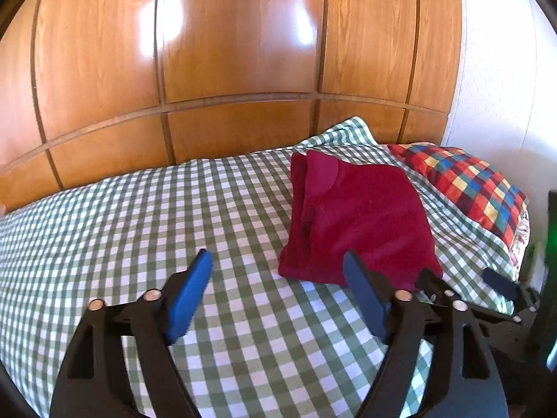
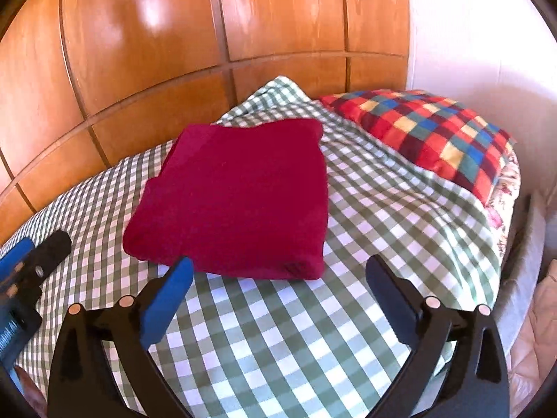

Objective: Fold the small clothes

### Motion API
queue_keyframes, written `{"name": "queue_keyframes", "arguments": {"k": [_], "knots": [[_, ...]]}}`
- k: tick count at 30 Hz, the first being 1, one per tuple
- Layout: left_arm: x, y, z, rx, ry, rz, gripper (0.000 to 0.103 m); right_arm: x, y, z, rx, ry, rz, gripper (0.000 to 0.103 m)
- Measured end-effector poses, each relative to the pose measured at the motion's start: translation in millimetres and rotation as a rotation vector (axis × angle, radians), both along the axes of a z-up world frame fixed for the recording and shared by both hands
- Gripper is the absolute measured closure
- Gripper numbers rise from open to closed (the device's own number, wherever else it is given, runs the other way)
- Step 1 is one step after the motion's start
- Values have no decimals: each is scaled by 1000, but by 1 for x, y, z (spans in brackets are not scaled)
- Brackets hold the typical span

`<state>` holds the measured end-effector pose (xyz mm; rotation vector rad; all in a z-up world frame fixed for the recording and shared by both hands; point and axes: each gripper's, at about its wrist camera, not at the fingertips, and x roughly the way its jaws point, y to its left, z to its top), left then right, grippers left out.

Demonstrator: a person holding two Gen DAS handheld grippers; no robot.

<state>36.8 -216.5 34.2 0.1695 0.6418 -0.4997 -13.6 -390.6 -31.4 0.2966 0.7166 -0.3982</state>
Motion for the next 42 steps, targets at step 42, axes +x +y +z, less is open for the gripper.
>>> {"name": "queue_keyframes", "arguments": {"k": [42], "knots": [[-5, 24, 11, -14, -30, 45, 15, -5, 15, 11, -40, -34, -26, 2]]}}
